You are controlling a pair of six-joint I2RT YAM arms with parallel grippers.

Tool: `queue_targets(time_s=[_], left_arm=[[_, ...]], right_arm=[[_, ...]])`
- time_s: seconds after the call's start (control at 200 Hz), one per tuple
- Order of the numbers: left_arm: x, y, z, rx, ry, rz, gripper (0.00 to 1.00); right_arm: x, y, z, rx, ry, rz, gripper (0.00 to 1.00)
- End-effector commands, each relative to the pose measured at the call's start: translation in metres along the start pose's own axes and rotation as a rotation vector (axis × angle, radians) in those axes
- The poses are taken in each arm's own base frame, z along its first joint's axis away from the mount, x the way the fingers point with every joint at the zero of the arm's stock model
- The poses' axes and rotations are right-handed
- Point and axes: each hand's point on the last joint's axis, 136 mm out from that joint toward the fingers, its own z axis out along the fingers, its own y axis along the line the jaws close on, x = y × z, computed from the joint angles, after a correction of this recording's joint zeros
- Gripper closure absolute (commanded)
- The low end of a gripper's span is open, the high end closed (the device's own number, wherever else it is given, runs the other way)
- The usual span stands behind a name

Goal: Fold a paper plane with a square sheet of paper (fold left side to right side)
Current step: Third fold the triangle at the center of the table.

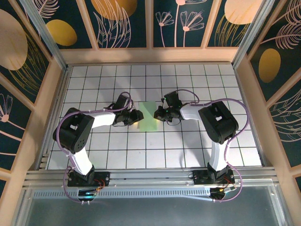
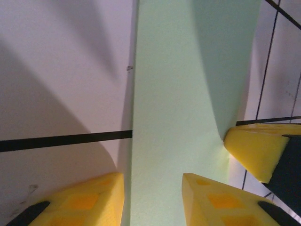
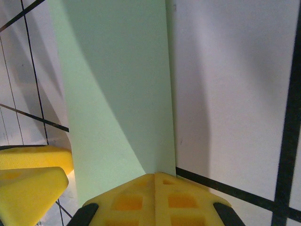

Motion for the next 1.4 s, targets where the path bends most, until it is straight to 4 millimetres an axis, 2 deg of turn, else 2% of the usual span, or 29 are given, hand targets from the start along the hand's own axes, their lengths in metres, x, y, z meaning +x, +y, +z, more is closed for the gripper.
queue_targets(time_s=[0.0,0.375,0.475,0.641,0.796,0.961,1.151,1.256,1.396], left_arm=[[0.012,-0.005,0.009,0.060,0.051,-0.030,0.63],[0.003,-0.004,0.006,0.035,0.008,-0.032,0.61],[0.000,-0.006,0.005,0.035,-0.006,-0.032,0.67],[0.001,-0.007,0.002,0.042,-0.004,-0.043,0.86],[0.003,-0.014,-0.003,0.071,-0.001,-0.069,1.00],[0.004,-0.023,-0.007,0.096,0.007,-0.090,1.00],[0.006,-0.029,-0.007,0.108,0.034,-0.111,1.00],[0.007,-0.028,-0.006,0.101,0.044,-0.110,1.00],[0.009,-0.028,-0.004,0.103,0.055,-0.112,1.00]], right_arm=[[0.009,-0.020,0.002,0.080,0.016,0.008,1.00],[0.008,-0.018,0.002,0.073,0.013,0.003,1.00],[0.007,-0.016,0.001,0.070,0.009,-0.002,1.00],[-0.004,-0.001,-0.010,0.019,-0.056,-0.051,1.00],[-0.022,0.015,-0.033,0.014,-0.162,-0.147,0.66],[-0.021,0.009,-0.069,0.096,-0.272,-0.257,0.42],[0.010,0.015,-0.102,0.192,-0.376,-0.496,0.28],[0.035,0.023,-0.101,0.245,-0.388,-0.632,0.24],[0.064,0.032,-0.084,0.332,-0.373,-0.800,0.21]])
